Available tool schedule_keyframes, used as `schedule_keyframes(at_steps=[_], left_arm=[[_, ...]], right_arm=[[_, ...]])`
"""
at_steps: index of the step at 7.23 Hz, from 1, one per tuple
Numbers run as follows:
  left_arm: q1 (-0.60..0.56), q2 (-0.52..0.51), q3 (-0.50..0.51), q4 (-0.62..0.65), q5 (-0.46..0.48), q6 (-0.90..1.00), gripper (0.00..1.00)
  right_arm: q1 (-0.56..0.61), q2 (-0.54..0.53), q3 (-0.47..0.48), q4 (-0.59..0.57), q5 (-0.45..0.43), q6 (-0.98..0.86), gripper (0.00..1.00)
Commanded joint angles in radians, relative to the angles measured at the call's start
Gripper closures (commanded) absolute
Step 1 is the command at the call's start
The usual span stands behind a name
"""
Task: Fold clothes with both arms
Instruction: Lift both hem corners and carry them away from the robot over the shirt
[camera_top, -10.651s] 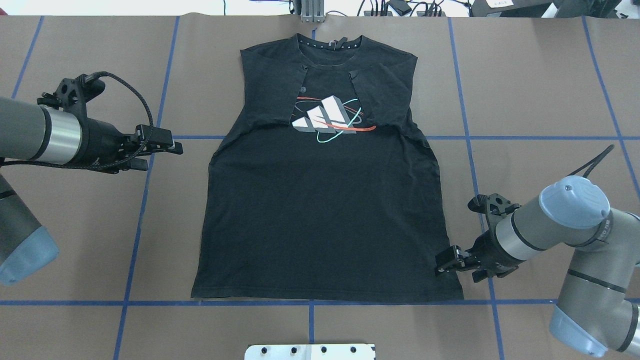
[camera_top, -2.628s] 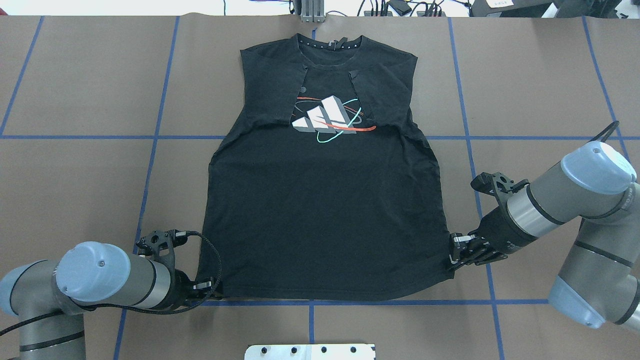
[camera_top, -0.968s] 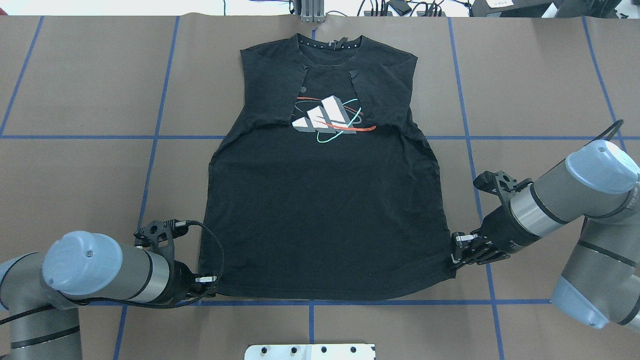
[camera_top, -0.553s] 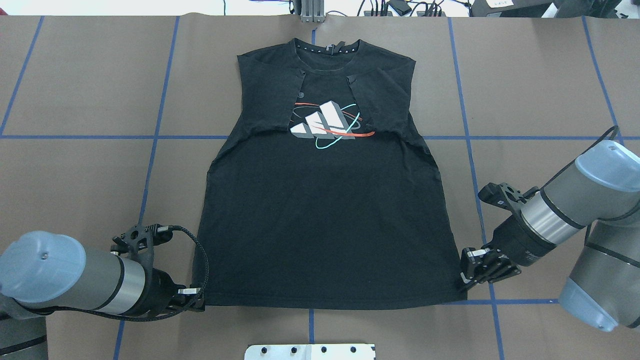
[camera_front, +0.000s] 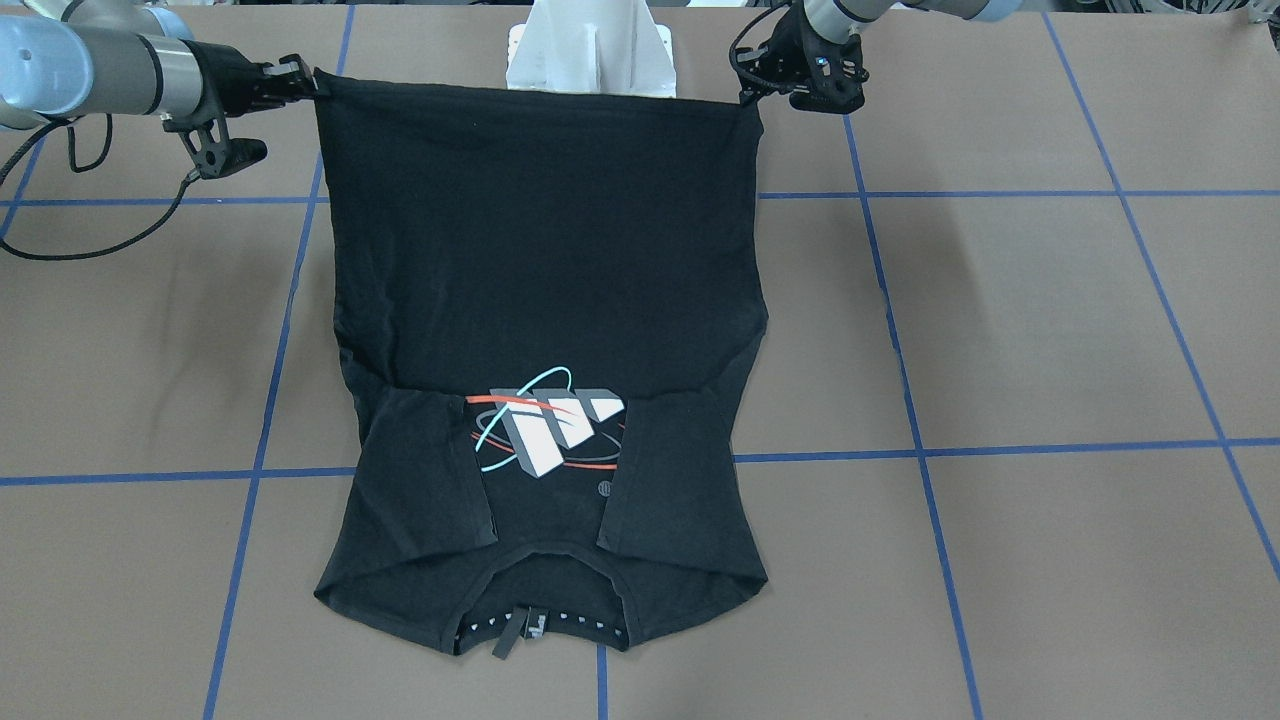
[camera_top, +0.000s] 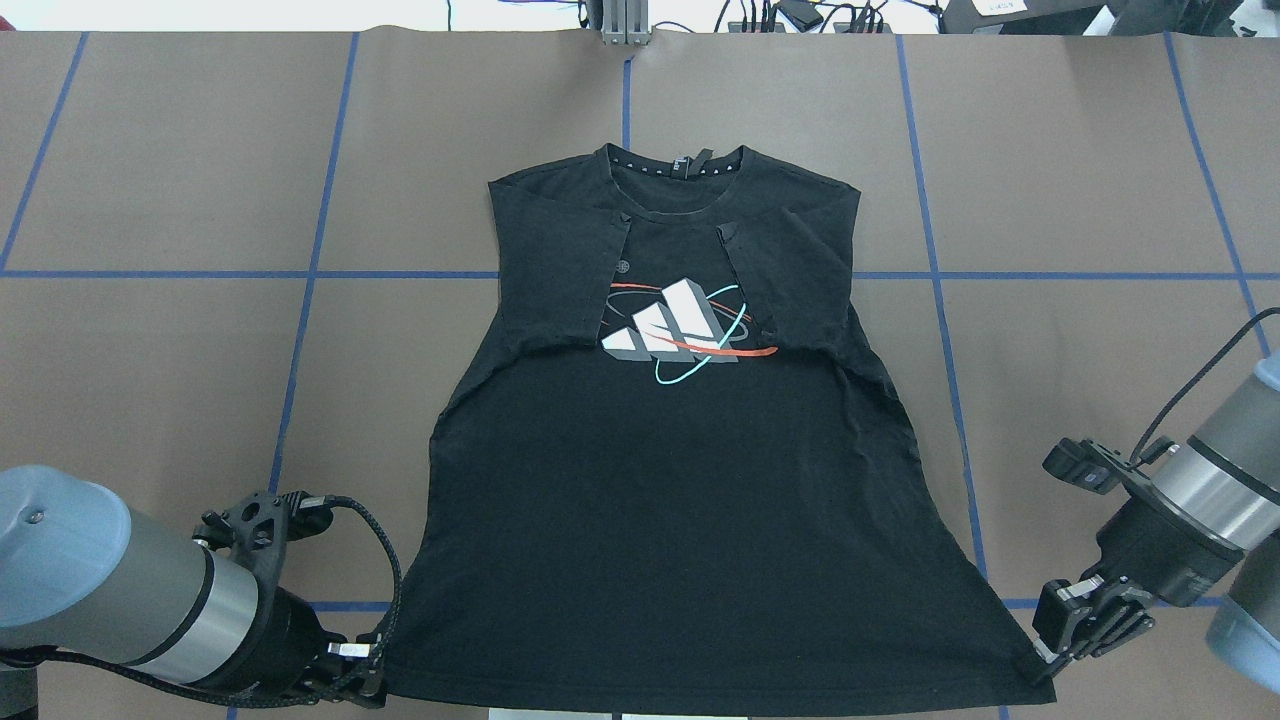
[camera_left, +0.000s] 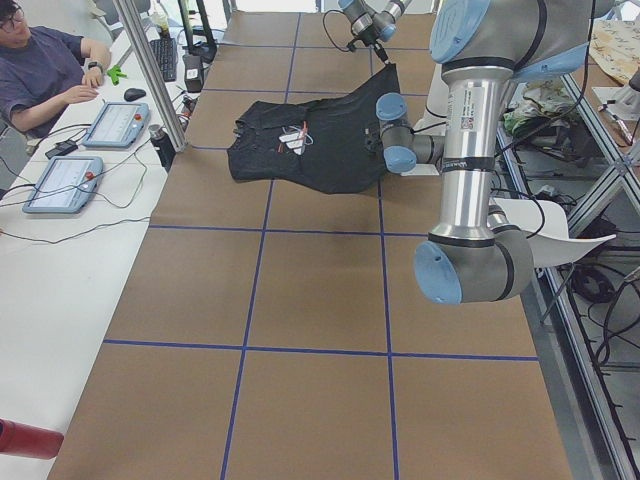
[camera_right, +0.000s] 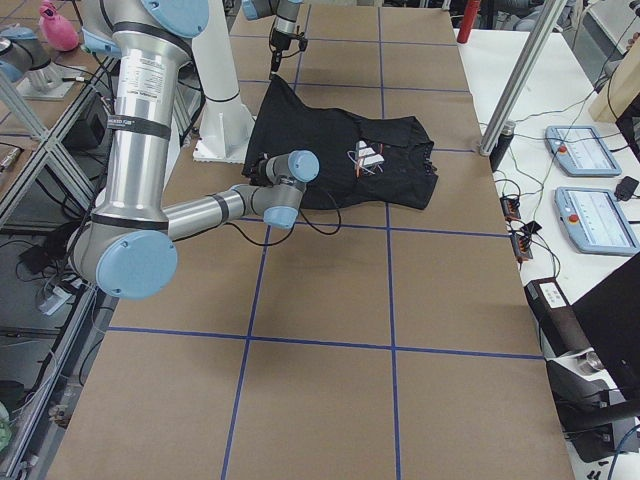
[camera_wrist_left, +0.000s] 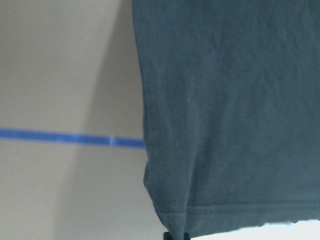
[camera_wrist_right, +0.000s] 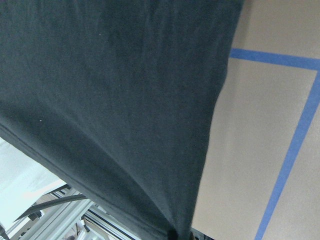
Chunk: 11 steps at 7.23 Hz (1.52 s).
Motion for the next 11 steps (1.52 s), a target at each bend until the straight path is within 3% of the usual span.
schedule_keyframes(at_steps=[1, 3, 7, 11], left_arm=[[0.020, -0.013, -0.023, 0.035, -0.016, -0.038, 1.00], [-0.006, -0.038, -0.009, 0.035, -0.019, -0.040, 1.00], [-0.236, -0.124, 0.011, 0.038, -0.042, 0.003, 1.00], [-0.393, -0.308, 0.252, 0.032, -0.033, 0.012, 1.00]], right_arm=[[-0.005, -0.001, -0.012, 0.039, 0.011, 0.046, 1.00], [0.043, 0.018, -0.024, 0.039, -0.018, 0.044, 1.00], [0.235, 0.188, -0.157, 0.043, 0.000, 0.034, 1.00], [0.363, 0.356, -0.286, 0.040, -0.039, 0.031, 1.00]])
